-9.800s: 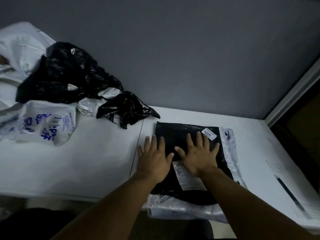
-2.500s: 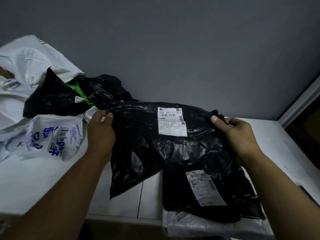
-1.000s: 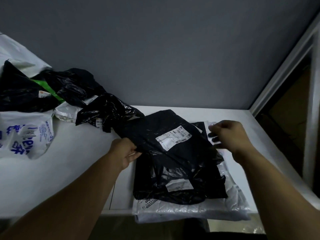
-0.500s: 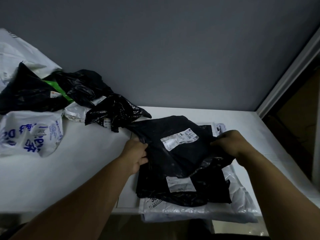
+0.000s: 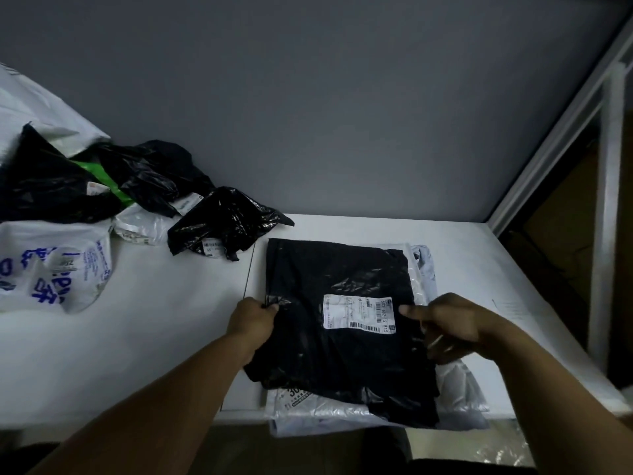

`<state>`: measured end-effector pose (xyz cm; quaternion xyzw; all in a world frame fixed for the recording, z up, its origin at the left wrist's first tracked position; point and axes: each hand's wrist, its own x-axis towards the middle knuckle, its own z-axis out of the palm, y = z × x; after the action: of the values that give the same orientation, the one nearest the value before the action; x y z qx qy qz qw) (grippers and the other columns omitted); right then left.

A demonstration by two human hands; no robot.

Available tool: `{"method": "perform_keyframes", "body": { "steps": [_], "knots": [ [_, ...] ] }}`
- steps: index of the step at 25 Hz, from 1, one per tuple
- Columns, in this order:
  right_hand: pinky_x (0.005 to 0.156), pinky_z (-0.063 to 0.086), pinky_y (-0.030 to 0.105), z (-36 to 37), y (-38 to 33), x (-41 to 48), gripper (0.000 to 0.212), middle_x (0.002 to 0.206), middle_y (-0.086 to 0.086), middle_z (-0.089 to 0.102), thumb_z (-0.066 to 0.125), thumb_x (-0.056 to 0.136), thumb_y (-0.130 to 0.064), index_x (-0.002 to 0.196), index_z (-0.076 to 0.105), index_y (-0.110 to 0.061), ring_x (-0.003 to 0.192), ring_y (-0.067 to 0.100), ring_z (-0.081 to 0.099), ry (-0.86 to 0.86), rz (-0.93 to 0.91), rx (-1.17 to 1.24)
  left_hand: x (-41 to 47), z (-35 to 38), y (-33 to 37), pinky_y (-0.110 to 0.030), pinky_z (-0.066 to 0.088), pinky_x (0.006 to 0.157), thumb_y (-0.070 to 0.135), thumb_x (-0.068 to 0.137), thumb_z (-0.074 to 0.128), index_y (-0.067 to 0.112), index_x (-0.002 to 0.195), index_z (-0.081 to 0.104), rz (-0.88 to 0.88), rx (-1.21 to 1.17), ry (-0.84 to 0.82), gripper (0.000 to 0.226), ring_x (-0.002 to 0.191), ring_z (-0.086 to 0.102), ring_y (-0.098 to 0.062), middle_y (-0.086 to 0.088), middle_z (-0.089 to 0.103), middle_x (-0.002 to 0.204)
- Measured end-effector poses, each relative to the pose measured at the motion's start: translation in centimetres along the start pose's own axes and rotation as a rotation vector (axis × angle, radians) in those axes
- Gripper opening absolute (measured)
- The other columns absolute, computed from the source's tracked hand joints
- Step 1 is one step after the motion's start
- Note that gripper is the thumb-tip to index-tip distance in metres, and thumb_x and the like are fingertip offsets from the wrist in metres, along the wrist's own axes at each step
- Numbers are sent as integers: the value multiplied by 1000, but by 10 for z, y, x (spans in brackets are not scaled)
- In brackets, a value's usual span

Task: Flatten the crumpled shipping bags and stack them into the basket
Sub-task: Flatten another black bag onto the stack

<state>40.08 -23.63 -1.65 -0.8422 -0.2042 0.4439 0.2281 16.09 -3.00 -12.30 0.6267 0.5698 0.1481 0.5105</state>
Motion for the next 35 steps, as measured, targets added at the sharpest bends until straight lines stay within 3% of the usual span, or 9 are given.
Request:
{"method": "perform_keyframes", "body": {
  "steps": [4,7,10,12,16,20,24,32,35],
  "knots": [
    [66,63,49,20,3,36,20,79,24,70,78,85,-12,82,66,4,66,36,70,303,-89,-20,3,4,-7,-42,58,83,40,94,61,4,96,67,-14,71,-15,37,83,68,-30,-13,70,92],
    [71,61,55,13,8,49,29,87,31,69,78,80,0,100,63,14,75,43,71,445,-87,-12,5,1,-7,-33,54,72,50,92,60,1,91,66,-7,169,19,49,82,67,-32,-15,70,90],
    [73,60,49,6,12,57,27,85,27,70,78,81,-7,95,64,11,75,40,70,499,-86,-70,5,-2,-7,-33,52,76,48,96,52,1,94,67,-61,187,-10,49,88,67,-32,-17,70,97],
    [62,55,38,9,12,58,23,76,20,67,76,84,-14,84,65,7,66,34,66,479,-79,-31,4,-3,-5,-33,52,78,38,96,51,3,95,68,-84,203,-11,40,89,65,-32,-17,70,100],
    [57,49,30,17,9,58,25,80,15,65,80,81,-15,86,63,3,69,27,64,356,-14,95,-1,-4,2,-28,42,60,12,84,54,7,66,56,-72,202,5,19,71,61,-29,-13,64,77],
    [74,57,42,10,8,66,26,82,20,65,82,74,0,91,65,10,75,33,65,442,-8,46,-4,-1,11,-35,55,69,11,78,60,2,75,66,32,169,43,11,76,67,-31,-12,69,77],
    [80,57,44,-4,3,72,26,84,15,65,82,73,-1,91,64,2,80,33,65,523,-63,-57,1,7,11,-47,59,75,4,79,58,-4,93,66,50,104,-9,18,85,68,-36,-22,70,90],
    [61,45,31,2,6,74,26,80,12,61,71,82,-10,104,63,3,71,26,60,478,15,-122,-2,8,11,-42,56,86,9,82,59,6,101,61,66,216,-11,20,93,64,-30,-11,66,99],
    [83,52,43,8,-1,65,45,107,18,62,66,81,-30,115,57,-3,99,37,60,559,-14,-256,-14,5,28,-38,51,88,20,79,58,12,115,55,104,281,78,37,103,58,-28,-6,57,114]
  ]
}}
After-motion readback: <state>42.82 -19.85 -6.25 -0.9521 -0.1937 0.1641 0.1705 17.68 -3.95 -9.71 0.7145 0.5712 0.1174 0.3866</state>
